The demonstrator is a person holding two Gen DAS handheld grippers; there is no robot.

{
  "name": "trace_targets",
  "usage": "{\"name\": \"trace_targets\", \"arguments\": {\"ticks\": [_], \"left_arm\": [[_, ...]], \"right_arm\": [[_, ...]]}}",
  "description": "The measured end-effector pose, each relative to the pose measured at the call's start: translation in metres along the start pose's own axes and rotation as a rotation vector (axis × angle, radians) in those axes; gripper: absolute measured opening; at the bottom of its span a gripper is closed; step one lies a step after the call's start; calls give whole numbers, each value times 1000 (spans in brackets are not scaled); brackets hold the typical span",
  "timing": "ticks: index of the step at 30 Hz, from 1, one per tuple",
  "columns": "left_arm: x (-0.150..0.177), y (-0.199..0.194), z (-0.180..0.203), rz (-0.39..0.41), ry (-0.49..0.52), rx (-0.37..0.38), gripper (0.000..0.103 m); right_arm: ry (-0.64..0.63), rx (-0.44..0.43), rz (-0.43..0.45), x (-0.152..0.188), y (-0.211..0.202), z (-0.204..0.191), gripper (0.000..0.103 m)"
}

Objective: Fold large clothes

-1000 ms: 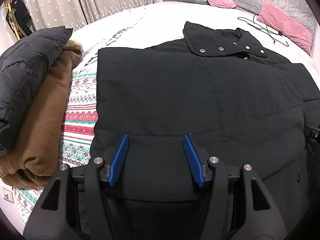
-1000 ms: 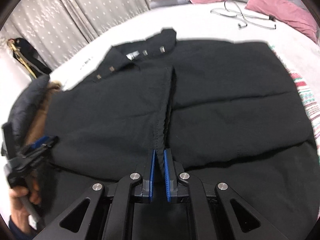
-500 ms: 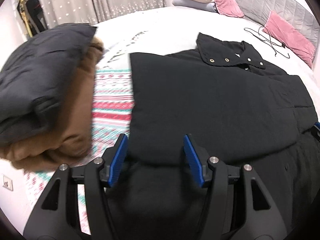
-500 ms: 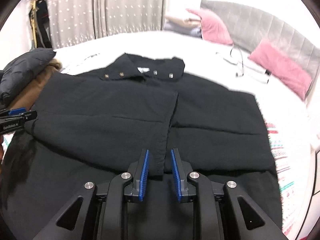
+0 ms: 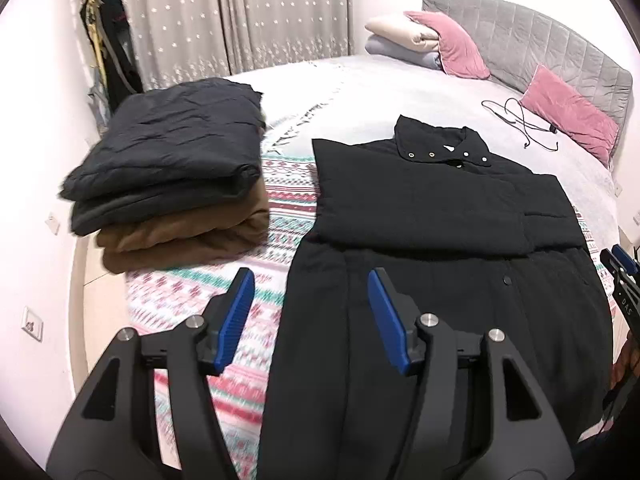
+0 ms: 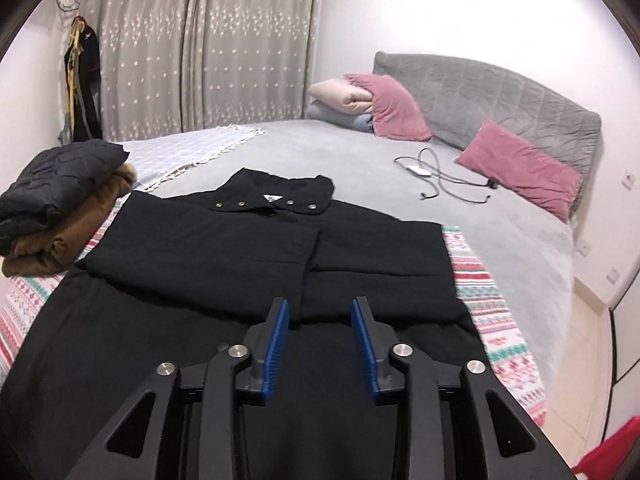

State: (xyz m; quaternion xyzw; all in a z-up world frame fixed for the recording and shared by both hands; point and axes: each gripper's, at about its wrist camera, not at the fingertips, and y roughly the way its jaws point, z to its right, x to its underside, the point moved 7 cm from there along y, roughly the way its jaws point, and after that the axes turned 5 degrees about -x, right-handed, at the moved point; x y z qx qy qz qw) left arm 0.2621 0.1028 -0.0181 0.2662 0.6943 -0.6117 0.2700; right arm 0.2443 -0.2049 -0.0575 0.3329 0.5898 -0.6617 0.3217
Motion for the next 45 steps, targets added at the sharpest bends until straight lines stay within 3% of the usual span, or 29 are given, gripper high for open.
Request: {"name": "trace_targets", "arguments": {"ticks": [5, 11, 15, 19, 23, 28, 35, 40, 43, 44, 45], "left_arm": [[40, -15, -7, -13, -27, 25, 66], [121, -7, -16, -138, -94, 106, 66], [160, -5, -28, -190, -137, 136, 66], [186, -6, -44, -229, -210, 171, 66], [198, -10, -44, -254, -261, 245, 66], [204, -14, -39, -251, -264, 267, 66], [209, -12, -39, -244, -277, 286, 66], [213, -11, -39, -250, -347, 341, 66], [213, -12, -37, -236, -348, 351, 66], [214, -12, -37, -231, -340, 337, 64], [216, -11, -36, -230, -331, 324, 56]], "right_arm": [[-6, 38, 31, 26, -34, 13, 38], [-43, 103, 18, 77, -67, 41, 47], [22, 78, -72, 123, -75, 77, 56], [249, -35, -233, 176, -79, 139, 63], [519, -140, -328, 219, -81, 189, 65], [710, -310, -392, 252, -83, 193, 65], [842, -392, -441, 280, -82, 186, 65], [933, -456, -491, 295, -68, 179, 65], [932, -445, -488, 295, -68, 177, 65], [919, -442, -475, 292, -70, 176, 60], [900, -447, -466, 288, -72, 174, 48]]}}
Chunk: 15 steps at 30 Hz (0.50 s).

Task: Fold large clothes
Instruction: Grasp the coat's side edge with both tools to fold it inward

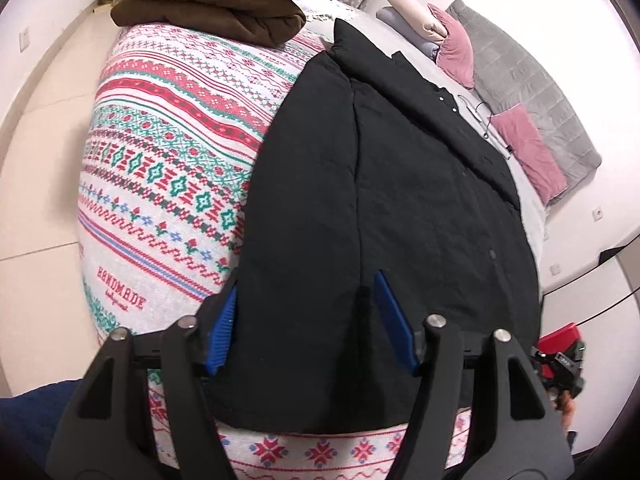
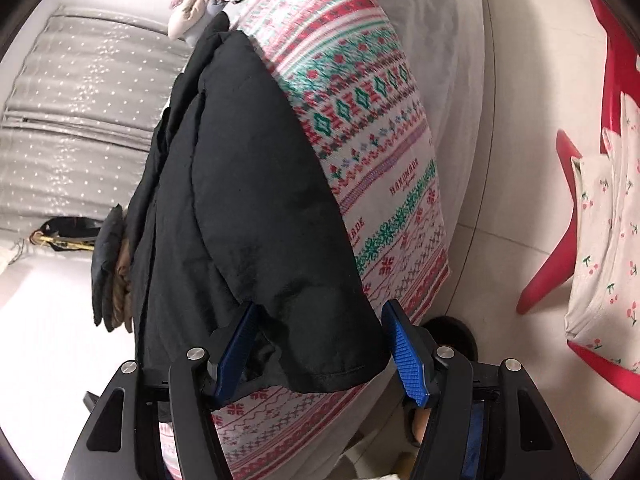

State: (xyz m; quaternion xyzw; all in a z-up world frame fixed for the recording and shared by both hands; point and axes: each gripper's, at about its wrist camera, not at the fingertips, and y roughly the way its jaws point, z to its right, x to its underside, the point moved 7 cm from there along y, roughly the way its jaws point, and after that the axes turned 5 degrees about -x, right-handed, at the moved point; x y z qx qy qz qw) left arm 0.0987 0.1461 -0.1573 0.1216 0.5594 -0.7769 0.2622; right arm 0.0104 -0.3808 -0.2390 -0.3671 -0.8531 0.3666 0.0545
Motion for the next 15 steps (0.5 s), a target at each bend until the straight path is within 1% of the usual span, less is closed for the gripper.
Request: {"name": "trace_targets", "arguments": {"ticks": [1, 2, 3, 6, 8, 9, 10, 11, 13, 14, 15], "left_arm": [[1, 0, -1, 1, 8, -12, 47], [2, 0, -1, 3, 13, -17, 44], [2, -2, -1, 7, 12, -11, 42], [1, -2, -5, 3, -20, 19, 42], [2, 0, -9, -3, -56, 38, 47], [3, 1, -10, -9, -67, 47, 57], [3, 2, -9, -13, -75, 63, 58], [3, 2, -7, -10, -70, 56, 58], [4, 2, -2, -5, -36, 33, 58], [4, 2, -1, -1, -23, 18, 54], [5, 1, 0, 8, -15, -9, 35]], "right_arm": [[-14, -5, -1, 1, -1, -4, 38], [-17, -7, -1, 2, -2, -4, 27], [-16, -7, 6, 4, -3, -4, 22], [-14, -19, 26, 5, -7, -5, 19], [-14, -29, 34, 6, -10, -6, 18], [-13, -33, 35, 6, -10, -7, 19], [-13, -34, 33, 6, -11, -6, 20], [-11, -27, 28, 7, -9, -6, 22], [4, -11, 15, 9, -5, -3, 24], [9, -10, 15, 9, -4, -2, 24], [7, -6, 19, 8, -5, -2, 22]]}}
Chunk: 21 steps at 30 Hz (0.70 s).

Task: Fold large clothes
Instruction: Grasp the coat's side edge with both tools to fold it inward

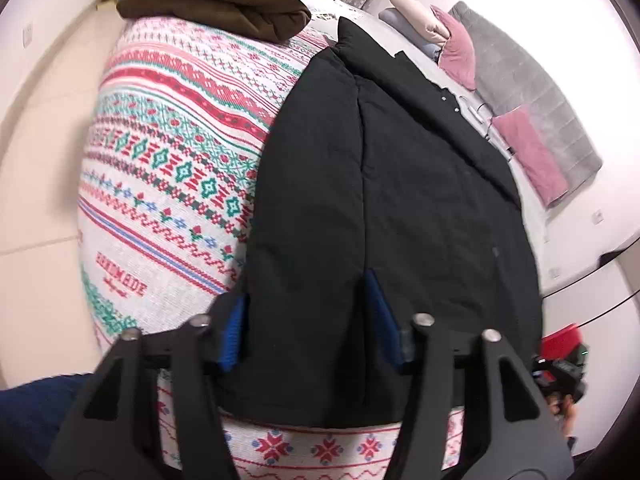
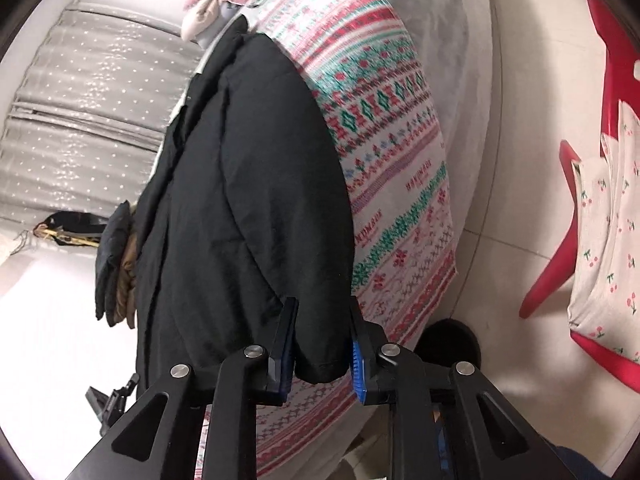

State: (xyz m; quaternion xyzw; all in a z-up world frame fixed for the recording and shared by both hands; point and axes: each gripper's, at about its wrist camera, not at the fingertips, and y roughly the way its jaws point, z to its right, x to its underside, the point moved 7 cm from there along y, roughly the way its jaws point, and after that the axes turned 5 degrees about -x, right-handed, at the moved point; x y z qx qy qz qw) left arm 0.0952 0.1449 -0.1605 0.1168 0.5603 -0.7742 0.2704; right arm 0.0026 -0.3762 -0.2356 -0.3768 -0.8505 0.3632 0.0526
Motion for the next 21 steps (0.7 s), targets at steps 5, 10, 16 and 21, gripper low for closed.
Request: {"name": "trace_targets", "arguments": {"ticks": [5, 10, 16, 21], "left_arm": [[-8, -13, -4, 27, -66, 6, 8], [-19, -34, 4, 71, -95, 74, 7], [-19, -26, 11, 29, -101, 107, 11], [-13, -14, 3, -17, -130, 72, 12]], "right_arm": [[-57, 20, 68, 0, -14, -14, 9], [-90, -68, 199, -5, -49, -40, 8], [-85, -144, 255, -9, -62, -58, 8], [-67, -152, 251, -9, -54, -64, 8]]}}
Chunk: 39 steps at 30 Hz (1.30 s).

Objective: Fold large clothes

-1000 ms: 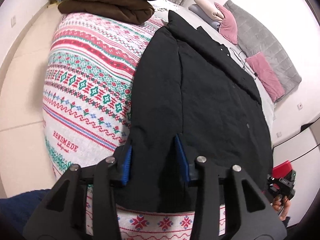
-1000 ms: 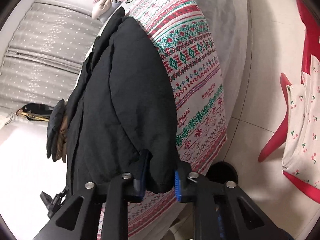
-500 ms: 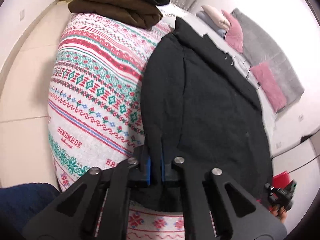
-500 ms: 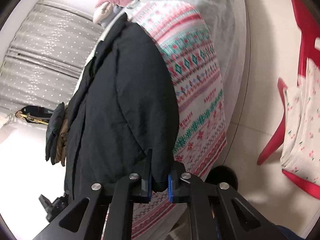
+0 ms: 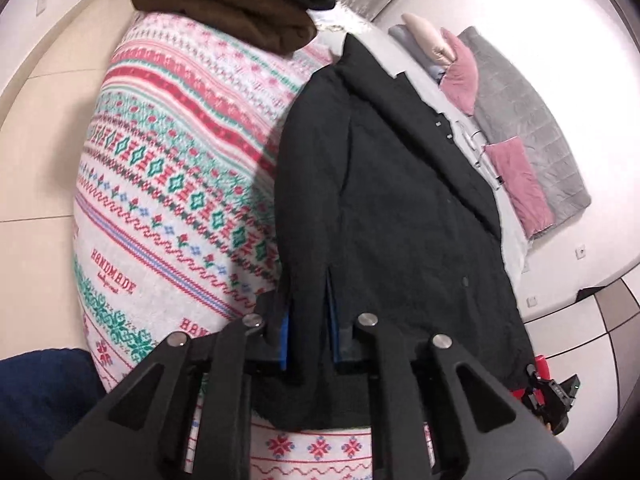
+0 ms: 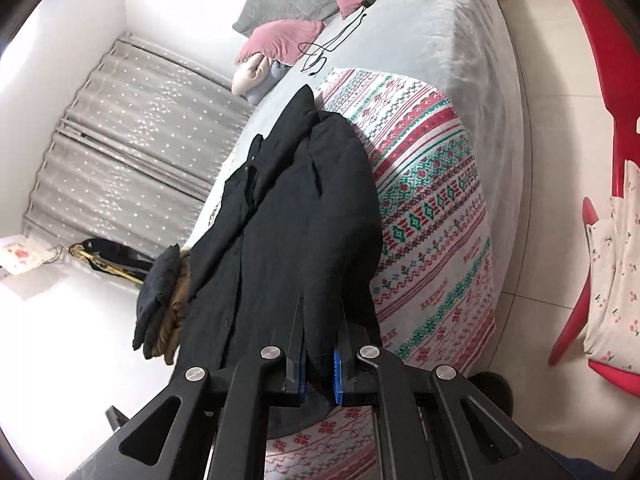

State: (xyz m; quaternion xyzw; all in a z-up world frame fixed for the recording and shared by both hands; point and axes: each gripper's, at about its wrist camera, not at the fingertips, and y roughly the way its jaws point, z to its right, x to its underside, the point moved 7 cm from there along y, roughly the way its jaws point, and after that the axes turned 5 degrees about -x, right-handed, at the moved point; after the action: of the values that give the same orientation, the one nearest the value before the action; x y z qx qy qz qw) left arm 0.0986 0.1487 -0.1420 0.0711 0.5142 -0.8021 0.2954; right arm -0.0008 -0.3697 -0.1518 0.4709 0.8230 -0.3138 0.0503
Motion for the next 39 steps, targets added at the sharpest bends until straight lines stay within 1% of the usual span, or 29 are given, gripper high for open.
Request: {"name": "trace_targets", "arguments": {"ticks": [1, 2, 5, 9, 11, 12, 15, 19, 22, 24, 26, 28, 31, 34, 37, 39], "left_arm": [[0, -1, -1, -5, -6, -2, 9], [-2, -2, -2, -7, -16, 6, 8], [-8, -12, -1, 6, -51, 44, 7], [-11, -22, 5, 30, -44, 39, 6], [-13, -29, 11, 51, -34, 45, 6], [-15, -30, 12, 56, -26, 41, 6], [-23, -41, 19, 78, -23, 43, 6], [-37, -68, 27, 118, -30, 70, 5], [-44, -92, 32, 148, -39, 87, 5], [-46, -111, 32, 185, -21, 70, 5], [-47, -130, 32, 204, -19, 72, 5], [-42, -149, 31, 192, -30, 89, 5], [-28, -174, 32, 188, -6, 99, 5], [-7, -190, 29, 198, 29, 81, 5], [10, -180, 16, 151, 23, 55, 5], [16, -168, 7, 114, 19, 44, 5]], "right_arm": [[5, -2, 4, 1, 0, -2, 8], [6, -1, 10, 1, -2, -5, 8], [-4, 0, 25, -2, -9, -18, 8], [-61, -9, 60, -11, -20, -42, 8], [-53, -15, 69, -13, -20, -41, 7], [-26, -21, 70, -13, -20, -35, 7], [11, -64, 79, -16, -23, -31, 7], [-6, -136, 109, -33, -36, -57, 6], [-32, -171, 132, -40, -50, -76, 6], [-63, -196, 147, -41, -66, -90, 6], [-92, -223, 161, -39, -83, -101, 6], [-105, -240, 173, -38, -97, -108, 6], [-119, -280, 183, -32, -122, -119, 6], [-143, -293, 191, -21, -144, -125, 6], [-137, -268, 190, -10, -153, -116, 6], [-115, -241, 182, -6, -149, -102, 6]]}}
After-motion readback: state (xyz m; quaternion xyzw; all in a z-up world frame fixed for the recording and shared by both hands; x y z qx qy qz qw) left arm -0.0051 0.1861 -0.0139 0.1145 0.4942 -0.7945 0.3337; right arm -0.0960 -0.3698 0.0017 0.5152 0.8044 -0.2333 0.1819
